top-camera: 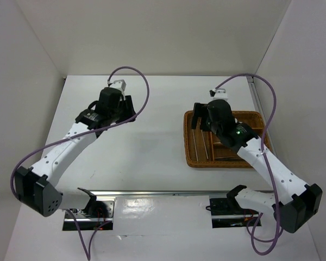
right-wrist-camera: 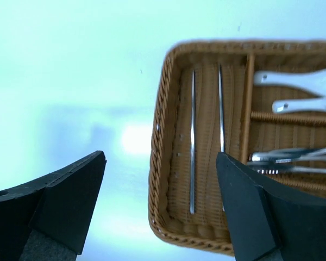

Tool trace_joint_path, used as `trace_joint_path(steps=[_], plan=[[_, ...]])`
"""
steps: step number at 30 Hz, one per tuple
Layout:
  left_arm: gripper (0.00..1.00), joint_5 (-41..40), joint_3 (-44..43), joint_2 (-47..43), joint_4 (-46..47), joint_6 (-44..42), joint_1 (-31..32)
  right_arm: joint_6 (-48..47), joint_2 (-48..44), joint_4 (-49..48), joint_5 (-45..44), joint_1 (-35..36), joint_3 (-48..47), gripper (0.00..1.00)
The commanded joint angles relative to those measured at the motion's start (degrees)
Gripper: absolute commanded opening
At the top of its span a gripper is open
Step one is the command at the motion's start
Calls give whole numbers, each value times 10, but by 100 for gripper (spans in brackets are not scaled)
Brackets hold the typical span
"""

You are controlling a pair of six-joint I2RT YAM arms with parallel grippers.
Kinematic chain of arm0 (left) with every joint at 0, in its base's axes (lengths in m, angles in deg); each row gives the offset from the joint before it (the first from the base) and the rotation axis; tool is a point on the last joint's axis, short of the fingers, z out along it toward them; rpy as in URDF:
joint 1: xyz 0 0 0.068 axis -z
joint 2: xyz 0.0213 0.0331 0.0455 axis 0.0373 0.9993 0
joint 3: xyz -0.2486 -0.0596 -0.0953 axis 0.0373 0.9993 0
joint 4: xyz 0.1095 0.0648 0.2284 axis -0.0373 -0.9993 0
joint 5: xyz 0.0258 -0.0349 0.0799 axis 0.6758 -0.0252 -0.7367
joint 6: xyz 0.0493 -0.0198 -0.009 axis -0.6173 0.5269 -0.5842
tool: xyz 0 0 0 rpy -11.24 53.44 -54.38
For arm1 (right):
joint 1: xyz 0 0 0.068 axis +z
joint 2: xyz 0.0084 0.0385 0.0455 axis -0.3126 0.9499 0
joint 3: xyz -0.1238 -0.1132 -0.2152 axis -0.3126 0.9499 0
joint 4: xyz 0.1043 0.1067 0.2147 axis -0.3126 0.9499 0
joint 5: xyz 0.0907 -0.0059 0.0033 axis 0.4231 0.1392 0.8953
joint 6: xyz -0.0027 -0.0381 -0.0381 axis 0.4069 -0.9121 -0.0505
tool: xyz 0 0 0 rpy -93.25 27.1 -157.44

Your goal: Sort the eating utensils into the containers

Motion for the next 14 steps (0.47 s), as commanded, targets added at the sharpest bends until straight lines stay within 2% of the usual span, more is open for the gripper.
trace_joint_path(steps=[1,5,7,14], plan=[[58,-21,-3,-55,28,-33,-3,-30,-26,-56,-28,4,-38,91],[58,-32,35,-106,33,-33,-3,-36,-46,-61,-14,4,-38,92],[58,-37,50,-130,39,-33,-3,-31,-52,-48,-14,4,-38,100],[59,-49,108,-211,28,-13,-3,-26,-107,-47,26,4,-8,100]])
